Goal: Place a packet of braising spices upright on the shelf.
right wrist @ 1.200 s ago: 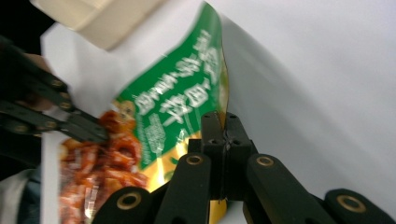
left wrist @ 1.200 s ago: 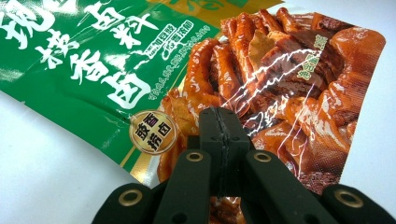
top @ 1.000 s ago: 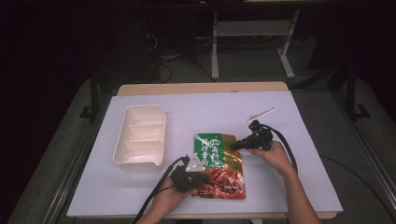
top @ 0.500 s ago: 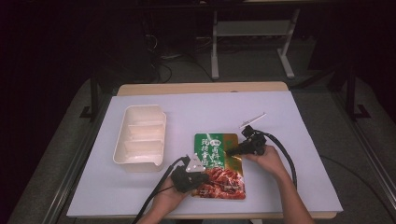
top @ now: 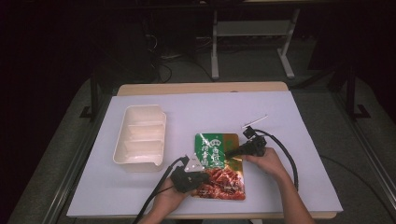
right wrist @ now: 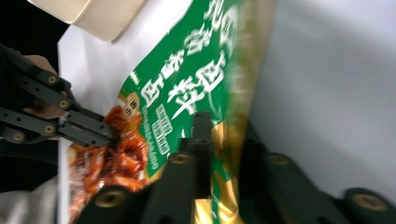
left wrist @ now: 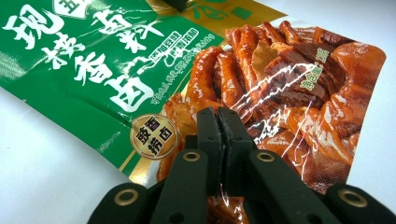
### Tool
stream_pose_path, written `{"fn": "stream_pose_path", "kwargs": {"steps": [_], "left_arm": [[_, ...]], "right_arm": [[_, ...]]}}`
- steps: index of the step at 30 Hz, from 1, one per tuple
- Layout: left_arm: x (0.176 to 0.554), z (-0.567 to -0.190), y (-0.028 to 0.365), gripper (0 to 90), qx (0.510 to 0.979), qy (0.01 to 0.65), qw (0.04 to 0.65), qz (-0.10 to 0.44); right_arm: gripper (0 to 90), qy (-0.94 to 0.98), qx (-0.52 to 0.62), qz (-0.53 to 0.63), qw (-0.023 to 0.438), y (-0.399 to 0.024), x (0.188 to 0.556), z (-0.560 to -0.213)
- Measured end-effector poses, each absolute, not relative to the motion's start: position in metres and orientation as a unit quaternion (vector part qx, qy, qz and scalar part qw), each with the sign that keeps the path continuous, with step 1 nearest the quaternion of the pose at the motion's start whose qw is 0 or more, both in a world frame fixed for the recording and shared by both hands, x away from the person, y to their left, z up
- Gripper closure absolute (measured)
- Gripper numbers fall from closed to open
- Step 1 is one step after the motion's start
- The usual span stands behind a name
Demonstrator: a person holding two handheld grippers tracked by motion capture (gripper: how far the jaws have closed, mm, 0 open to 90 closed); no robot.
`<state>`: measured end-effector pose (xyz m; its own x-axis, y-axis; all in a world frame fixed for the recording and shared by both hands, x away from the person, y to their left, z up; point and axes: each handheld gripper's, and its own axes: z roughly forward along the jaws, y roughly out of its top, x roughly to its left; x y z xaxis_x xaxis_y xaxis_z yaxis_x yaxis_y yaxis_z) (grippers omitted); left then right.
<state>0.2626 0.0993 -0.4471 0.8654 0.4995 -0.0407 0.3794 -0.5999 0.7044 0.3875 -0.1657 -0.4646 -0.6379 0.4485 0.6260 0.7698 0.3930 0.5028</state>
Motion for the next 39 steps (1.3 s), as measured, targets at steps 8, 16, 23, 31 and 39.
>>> {"fn": "stream_pose_path", "kwargs": {"steps": [8, 16, 23, 31, 39], "left_arm": [[0.261, -0.448, 0.098, 85.2, 0.889, 0.245, 0.376, 0.086], [0.26, -0.445, 0.101, 78.1, 0.891, 0.24, 0.377, 0.077], [0.251, -0.434, 0.114, 70.2, 0.883, 0.231, 0.403, 0.074], [0.237, -0.427, 0.126, 63.8, 0.875, 0.215, 0.427, 0.077], [0.226, -0.428, 0.139, 57.3, 0.871, 0.205, 0.439, 0.075]], "right_arm": [[84.8, -0.811, -0.371, -0.405, 0.202, -0.164, 0.384, -0.465], [89.5, -0.818, -0.364, -0.414, 0.163, -0.164, 0.377, -0.459], [89.6, -0.82, -0.345, -0.434, 0.14, -0.165, 0.369, -0.436], [89.7, -0.824, -0.32, -0.456, 0.106, -0.162, 0.356, -0.403], [89.7, -0.825, -0.29, -0.481, 0.068, -0.161, 0.342, -0.371]]}}
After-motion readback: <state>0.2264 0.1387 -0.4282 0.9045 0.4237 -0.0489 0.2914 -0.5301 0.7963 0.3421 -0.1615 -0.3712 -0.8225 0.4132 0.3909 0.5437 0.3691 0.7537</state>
